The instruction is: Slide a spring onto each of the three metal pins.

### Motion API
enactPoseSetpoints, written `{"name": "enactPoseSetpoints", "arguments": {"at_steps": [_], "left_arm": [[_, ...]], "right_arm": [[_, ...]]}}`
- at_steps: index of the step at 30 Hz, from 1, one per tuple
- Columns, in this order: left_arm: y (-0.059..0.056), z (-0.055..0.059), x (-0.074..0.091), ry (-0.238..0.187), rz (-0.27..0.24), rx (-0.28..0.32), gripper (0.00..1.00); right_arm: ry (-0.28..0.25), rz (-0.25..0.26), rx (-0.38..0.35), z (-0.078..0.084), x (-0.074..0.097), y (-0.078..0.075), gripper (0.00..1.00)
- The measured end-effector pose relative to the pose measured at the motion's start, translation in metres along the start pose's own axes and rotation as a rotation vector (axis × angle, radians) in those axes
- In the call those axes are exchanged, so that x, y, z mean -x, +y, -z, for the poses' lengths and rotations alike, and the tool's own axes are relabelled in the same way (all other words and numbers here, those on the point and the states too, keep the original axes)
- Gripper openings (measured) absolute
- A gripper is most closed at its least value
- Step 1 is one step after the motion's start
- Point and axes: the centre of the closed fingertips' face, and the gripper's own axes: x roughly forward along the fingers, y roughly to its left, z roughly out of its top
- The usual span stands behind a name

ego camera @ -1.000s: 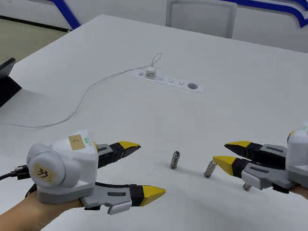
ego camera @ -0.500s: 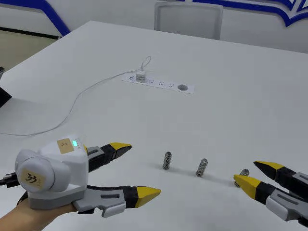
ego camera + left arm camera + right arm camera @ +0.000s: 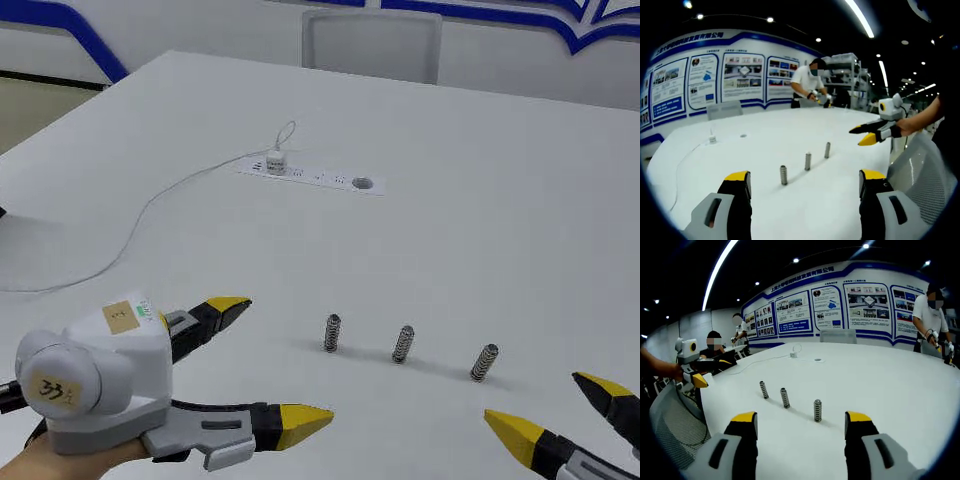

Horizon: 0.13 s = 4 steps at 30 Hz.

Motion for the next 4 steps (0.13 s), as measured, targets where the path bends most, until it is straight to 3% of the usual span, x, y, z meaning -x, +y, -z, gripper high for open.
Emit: {"name": "enactPoseSetpoints", "arguments": {"at_steps": [4], "left_arm": [[-0.0014,0.0008,0.001,-0.006,-0.005,0.011,0.96]], "right_arm": [[-0.015,0.009,-0.011,0.0015,0.0048,0.0017,0.77]]}}
